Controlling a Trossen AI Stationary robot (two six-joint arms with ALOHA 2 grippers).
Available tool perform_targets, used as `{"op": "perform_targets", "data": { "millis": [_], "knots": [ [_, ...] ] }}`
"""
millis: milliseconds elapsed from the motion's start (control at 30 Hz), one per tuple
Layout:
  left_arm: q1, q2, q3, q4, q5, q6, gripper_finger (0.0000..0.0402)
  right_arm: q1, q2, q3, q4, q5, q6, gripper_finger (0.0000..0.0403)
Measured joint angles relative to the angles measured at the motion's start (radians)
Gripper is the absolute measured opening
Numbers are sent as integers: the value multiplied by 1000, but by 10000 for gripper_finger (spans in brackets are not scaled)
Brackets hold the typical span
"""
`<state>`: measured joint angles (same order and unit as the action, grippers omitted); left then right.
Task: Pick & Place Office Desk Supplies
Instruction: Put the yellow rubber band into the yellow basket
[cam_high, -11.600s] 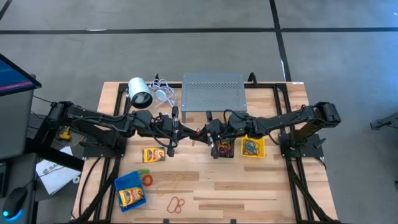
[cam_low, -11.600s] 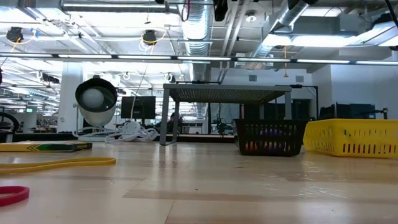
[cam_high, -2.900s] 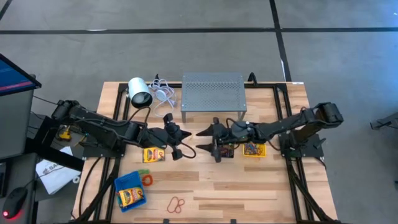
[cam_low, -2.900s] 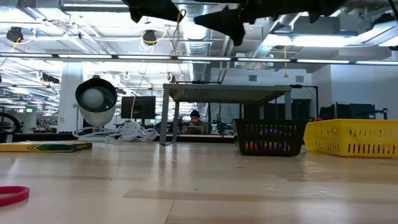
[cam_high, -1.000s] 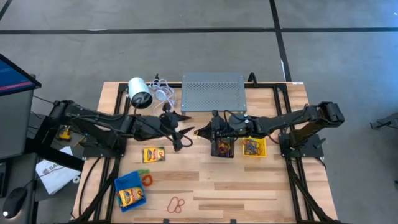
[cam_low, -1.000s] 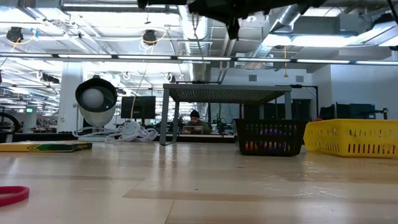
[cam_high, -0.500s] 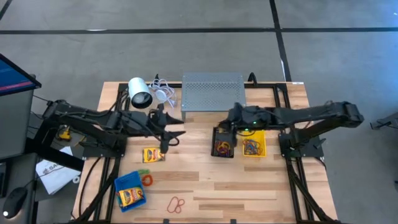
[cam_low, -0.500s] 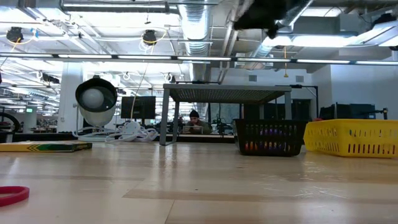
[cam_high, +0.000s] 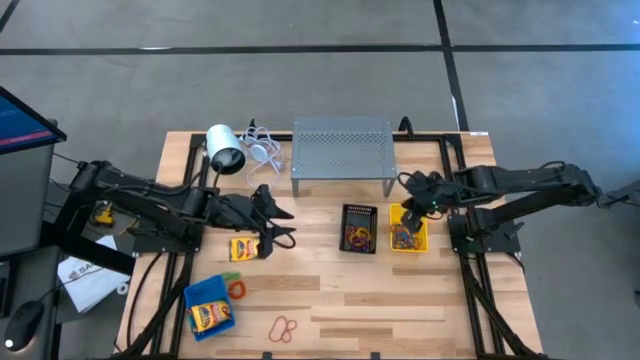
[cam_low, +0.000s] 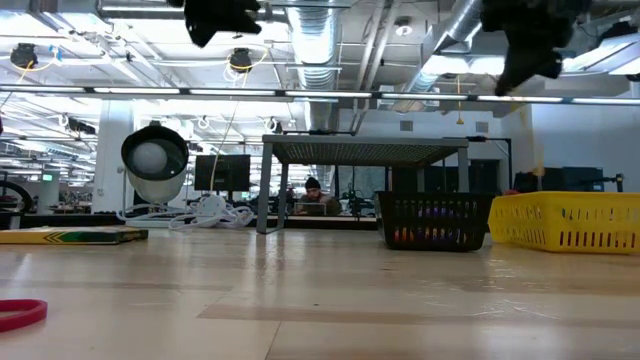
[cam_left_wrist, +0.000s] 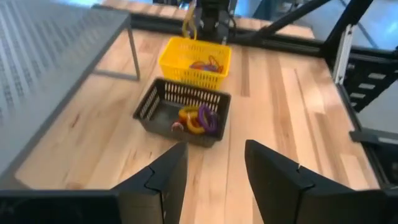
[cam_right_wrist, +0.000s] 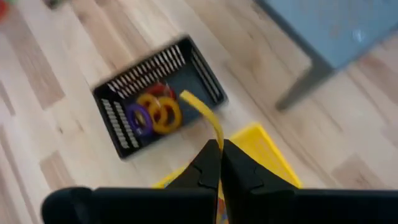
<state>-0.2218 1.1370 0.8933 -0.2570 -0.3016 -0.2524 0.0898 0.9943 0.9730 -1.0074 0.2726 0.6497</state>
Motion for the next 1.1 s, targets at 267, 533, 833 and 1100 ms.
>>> {"op": "perform_targets", "data": {
  "millis": [267, 533, 833, 1100],
  "knots": [
    [-4, 0, -59, 12, 41, -104, 153, 97, 75, -2, -82, 41, 105, 0],
    [-65, 9, -66, 35, 100, -149, 144, 159, 211, -123, -104, 29, 197, 0],
    [-81, 9, -66, 64, 99, -149, 130, 152, 272, -161, -44, -28, 175, 17],
    [-82, 9, -66, 63, 129, -153, 120, 117, 289, -161, -7, -65, 113, 124]
  ]
}}
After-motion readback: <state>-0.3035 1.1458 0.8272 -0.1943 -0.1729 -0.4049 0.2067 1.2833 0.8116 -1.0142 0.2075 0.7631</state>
